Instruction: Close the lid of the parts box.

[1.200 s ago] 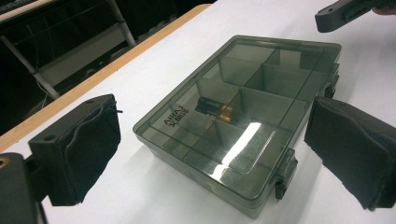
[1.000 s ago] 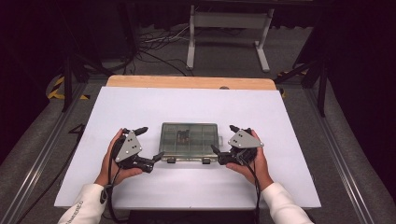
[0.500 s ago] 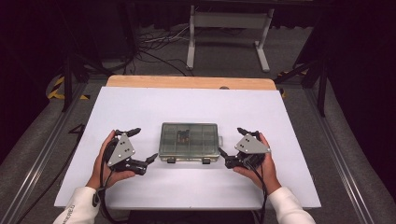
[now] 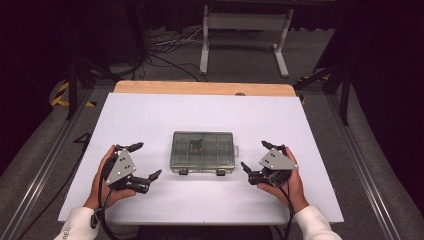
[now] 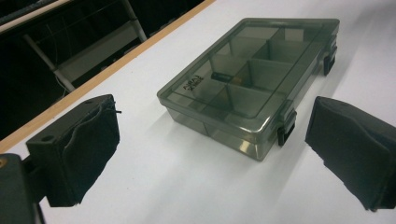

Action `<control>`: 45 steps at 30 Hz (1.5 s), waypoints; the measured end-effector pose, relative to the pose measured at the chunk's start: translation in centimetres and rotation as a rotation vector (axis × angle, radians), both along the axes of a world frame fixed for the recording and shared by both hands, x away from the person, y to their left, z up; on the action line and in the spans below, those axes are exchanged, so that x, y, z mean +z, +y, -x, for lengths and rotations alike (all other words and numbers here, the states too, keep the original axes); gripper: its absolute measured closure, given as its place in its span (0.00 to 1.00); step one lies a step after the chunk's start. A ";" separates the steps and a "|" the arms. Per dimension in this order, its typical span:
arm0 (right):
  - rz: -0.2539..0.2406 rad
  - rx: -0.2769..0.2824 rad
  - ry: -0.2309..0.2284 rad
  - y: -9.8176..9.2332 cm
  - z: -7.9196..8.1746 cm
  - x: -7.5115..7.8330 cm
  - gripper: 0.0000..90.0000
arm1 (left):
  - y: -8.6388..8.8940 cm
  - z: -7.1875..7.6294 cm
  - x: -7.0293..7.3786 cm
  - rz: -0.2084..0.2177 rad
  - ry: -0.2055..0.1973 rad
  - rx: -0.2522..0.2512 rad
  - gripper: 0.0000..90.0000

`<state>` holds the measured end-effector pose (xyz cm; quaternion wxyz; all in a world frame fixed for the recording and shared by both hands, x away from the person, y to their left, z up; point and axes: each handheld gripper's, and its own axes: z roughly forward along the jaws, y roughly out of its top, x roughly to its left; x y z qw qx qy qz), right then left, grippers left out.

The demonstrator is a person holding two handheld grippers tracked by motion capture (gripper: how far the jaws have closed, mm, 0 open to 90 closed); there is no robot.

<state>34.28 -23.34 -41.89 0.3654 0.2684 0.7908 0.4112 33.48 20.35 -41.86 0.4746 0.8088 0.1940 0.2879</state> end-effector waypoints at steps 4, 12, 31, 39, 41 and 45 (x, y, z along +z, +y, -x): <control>0.000 -0.011 0.003 -0.6 0.2 -0.3 0.09 | 0.3 0.2 -0.5 -0.016 0.007 0.001 0.03; -0.001 -0.030 0.009 -2.1 0.7 -0.9 0.09 | 1.3 0.6 -1.2 -0.012 0.029 0.022 0.03; -0.043 -0.081 0.081 -6.2 2.9 -3.1 0.08 | 3.1 1.4 -3.5 0.024 0.115 0.035 0.04; -0.057 -0.072 0.081 -6.2 3.0 -3.0 0.08 | 3.3 1.7 -3.6 0.041 0.135 0.043 0.04; -0.063 -0.073 0.079 -6.1 3.0 -2.9 0.08 | 3.3 1.8 -3.6 0.049 0.131 0.042 0.04; -0.064 -0.068 0.075 -6.0 3.0 -2.9 0.08 | 3.3 1.7 -3.6 0.047 0.131 0.037 0.03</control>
